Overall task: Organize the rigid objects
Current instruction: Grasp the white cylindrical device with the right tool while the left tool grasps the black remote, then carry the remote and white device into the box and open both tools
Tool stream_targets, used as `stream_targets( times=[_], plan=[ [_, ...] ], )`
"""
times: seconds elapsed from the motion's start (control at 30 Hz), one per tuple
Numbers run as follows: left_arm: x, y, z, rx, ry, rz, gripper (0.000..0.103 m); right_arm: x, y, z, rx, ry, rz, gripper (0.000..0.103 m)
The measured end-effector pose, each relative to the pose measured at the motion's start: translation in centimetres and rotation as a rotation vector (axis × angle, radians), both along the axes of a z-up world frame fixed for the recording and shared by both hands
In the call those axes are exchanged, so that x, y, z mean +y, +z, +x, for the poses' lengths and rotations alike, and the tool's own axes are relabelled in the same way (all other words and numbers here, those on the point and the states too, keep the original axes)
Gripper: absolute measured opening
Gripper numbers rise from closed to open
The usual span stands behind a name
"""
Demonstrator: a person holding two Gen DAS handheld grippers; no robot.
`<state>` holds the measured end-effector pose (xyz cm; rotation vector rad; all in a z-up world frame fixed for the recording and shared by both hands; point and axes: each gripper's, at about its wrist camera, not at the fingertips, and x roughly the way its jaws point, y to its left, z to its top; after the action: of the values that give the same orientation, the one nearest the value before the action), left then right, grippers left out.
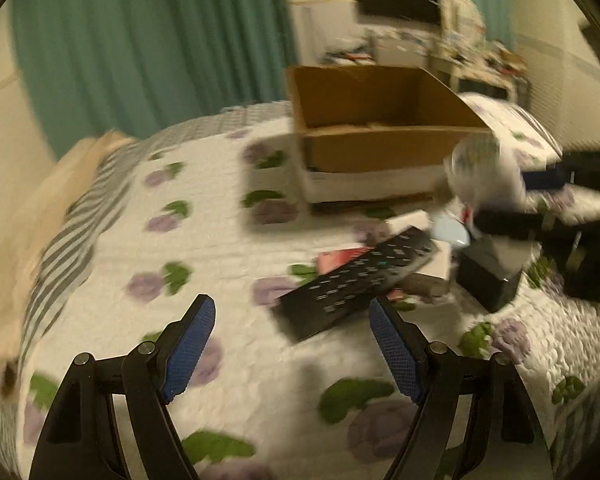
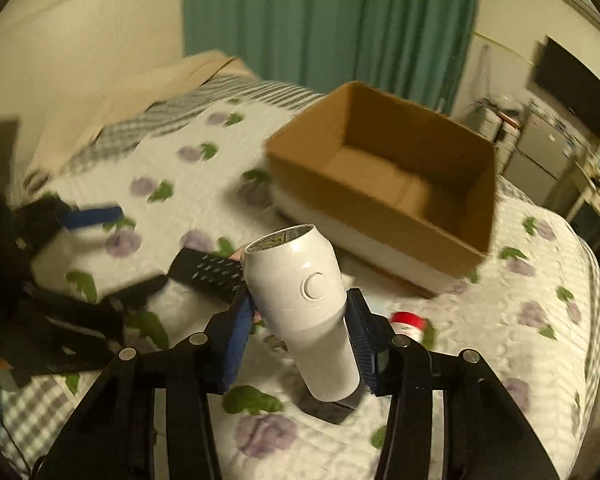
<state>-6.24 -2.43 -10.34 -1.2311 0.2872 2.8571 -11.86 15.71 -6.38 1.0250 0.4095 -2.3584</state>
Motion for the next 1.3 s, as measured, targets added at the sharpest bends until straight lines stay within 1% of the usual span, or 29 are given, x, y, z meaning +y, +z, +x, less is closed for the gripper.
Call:
stream_targets(
  times=[0.07,0.13,0.23,0.33,0.43,0.53,0.57,0.63,0.67,0.7,0.73,0.77,0.8,0.87,0.93,1.03,1.07,1.13,1.23,1.3],
  plan=[
    [1.0,-0.5,-1.1,-0.023,-0.044,-0.011,0.08,1.0,0.0,-0.6,-0.005,-0.033,0.009,0.046],
    [1.9,-1.6,-2.7,-0.065,-0.09,-0.025,0.08,1.8,-0.5,-1.0,-0.023,-0.06,0.013,0.046],
    [3.1,-2.8,-4.3,-0.104,-0.168,-0.041,0.08,2.4,-1.9,-2.1,-0.064,-0.078,-0.011,0.046],
    [4.2,-4.0,-5.2,-0.149,-0.248,-0.071,0.08,2.8,-2.7,-2.5,-0.082,-0.083,-0.021,0.046],
    [4.6,-5.0,-6.4,-0.166,-0.266,-0.123,0.08,3.2,-3.0,-2.8,-0.094,-0.082,-0.035,0.046],
    [4.7,-5.9,-7.2,-0.186,-0.285,-0.124,0.079,3.4,-3.5,-3.1,-0.105,-0.083,-0.046,0.046],
    [4.8,-6.2,-7.3,-0.194,-0.294,-0.123,0.077,3.4,-3.6,-3.2,-0.109,-0.085,-0.046,0.046],
    [4.8,-6.4,-7.2,-0.204,-0.312,-0.096,0.061,3.6,-3.9,-3.4,-0.115,-0.088,-0.049,0.046],
    [4.7,-6.3,-7.0,-0.209,-0.319,-0.083,0.05,3.7,-4.0,-3.4,-0.118,-0.088,-0.051,0.046],
    [4.7,-6.2,-6.9,-0.223,-0.332,-0.069,0.043,3.7,-4.0,-3.4,-0.12,-0.089,-0.053,0.046],
    [4.7,-6.2,-6.6,-0.231,-0.342,-0.058,0.04,3.7,-4.0,-3.5,-0.12,-0.089,-0.054,0.046],
    [4.7,-6.1,-6.4,-0.232,-0.344,-0.057,0.034,3.7,-4.0,-3.4,-0.119,-0.087,-0.055,0.046],
    [4.8,-5.9,-6.1,-0.23,-0.342,-0.064,0.032,3.7,-3.9,-3.4,-0.117,-0.086,-0.057,0.046],
    [4.8,-5.6,-5.6,-0.229,-0.328,-0.066,0.03,3.8,-3.7,-3.2,-0.111,-0.086,-0.061,0.046],
    [4.7,-5.0,-4.9,-0.226,-0.312,-0.05,0.029,4.0,-3.4,-3.0,-0.105,-0.091,-0.067,0.046],
    [4.6,-3.1,-3.7,-0.182,-0.283,-0.035,0.022,4.2,-2.8,-2.7,-0.089,-0.098,-0.071,0.046],
    [4.4,-2.4,-3.3,-0.173,-0.275,-0.015,0.02,4.2,-2.6,-2.6,-0.085,-0.099,-0.073,0.046],
    [4.1,-1.0,-2.5,-0.155,-0.265,0.023,0.02,4.3,-1.9,-2.3,-0.07,-0.101,-0.081,0.046],
    [5.0,0.8,-2.6,-0.121,-0.241,0.013,0.02,4.5,-0.6,-1.8,-0.036,-0.108,-0.092,0.046],
    [5.1,2.0,-2.8,-0.113,-0.216,0.035,0.02,4.6,0.4,-1.6,-0.016,-0.112,-0.105,0.046]
  ],
)
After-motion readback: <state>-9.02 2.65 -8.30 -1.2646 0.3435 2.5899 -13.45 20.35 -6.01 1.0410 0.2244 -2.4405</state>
